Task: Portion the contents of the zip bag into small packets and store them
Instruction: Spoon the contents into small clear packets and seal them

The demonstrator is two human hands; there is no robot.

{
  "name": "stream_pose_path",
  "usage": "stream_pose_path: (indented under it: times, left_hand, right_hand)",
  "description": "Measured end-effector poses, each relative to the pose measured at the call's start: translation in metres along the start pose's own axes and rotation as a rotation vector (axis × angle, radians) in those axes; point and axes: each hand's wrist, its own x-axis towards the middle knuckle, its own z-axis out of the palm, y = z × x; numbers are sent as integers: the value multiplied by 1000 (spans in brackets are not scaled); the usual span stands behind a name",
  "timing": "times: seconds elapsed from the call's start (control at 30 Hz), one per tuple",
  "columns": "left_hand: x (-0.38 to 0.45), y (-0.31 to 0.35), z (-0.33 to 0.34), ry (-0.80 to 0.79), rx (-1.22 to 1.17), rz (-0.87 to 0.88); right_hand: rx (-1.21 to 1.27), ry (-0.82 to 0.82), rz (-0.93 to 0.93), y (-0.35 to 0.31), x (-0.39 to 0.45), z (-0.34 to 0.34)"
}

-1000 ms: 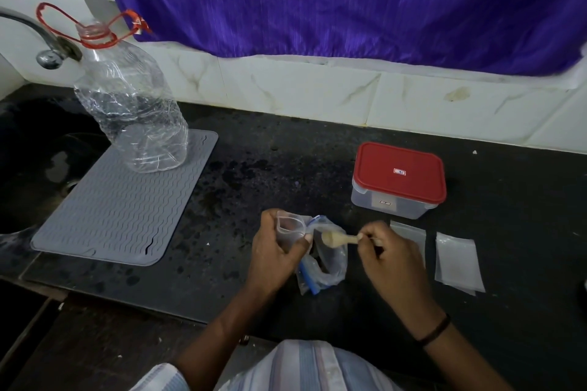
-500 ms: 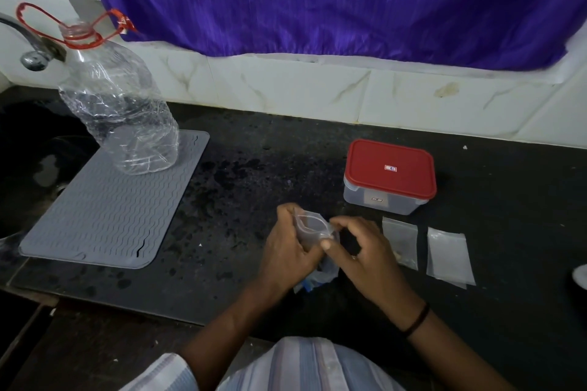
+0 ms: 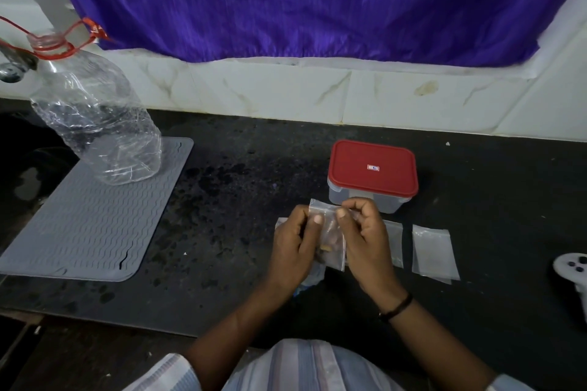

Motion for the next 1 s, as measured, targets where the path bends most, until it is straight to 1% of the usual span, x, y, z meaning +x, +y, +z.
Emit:
stream_pose_path:
  times: [0.1, 0.2, 0.23, 0.27, 0.37, 0.43, 0.57, 0.63, 0.7, 0.77, 0.8, 0.9, 1.0]
  left_hand:
    - [-1, -1, 13, 72, 38, -47]
    - [-7, -2, 28, 73, 99, -69]
    - [-10, -1, 31, 65, 88, -92]
    - [-11, -1, 35, 50, 44, -128]
    - [-6, -1, 41, 6, -116, -244]
    - [-2, -4, 44, -9, -157, -267]
    - [7, 1, 58, -37, -197, -304]
    - [16, 6, 64, -94, -235, -370]
    - [27, 7, 72, -197, -248, -468]
    - [38, 6, 80, -275, -190, -551]
    - [43, 2, 85, -285, -129, -561]
    - [59, -9, 104, -313, 135, -518]
    - [71, -20, 121, -373, 325, -539]
  right_hand:
    - [116, 138, 74, 3, 1, -2]
    - [172, 279, 169, 11, 0, -1]
    - [153, 298, 158, 14, -1, 0]
    - [94, 294, 109, 16, -1, -1]
    - [-96, 191, -34, 18, -3, -10]
    - [-108, 167, -48, 17, -2, -18]
    - [-89, 203, -25, 26, 7, -40]
    - [-157, 233, -41, 35, 15, -53]
    - [-198, 261, -40, 43, 20, -68]
    - [-258, 250, -10, 52, 27, -82]
    - [-299, 233, 12, 57, 31, -87]
    - [-396, 212, 76, 70, 40, -104]
    - [-513, 205, 104, 81, 47, -118]
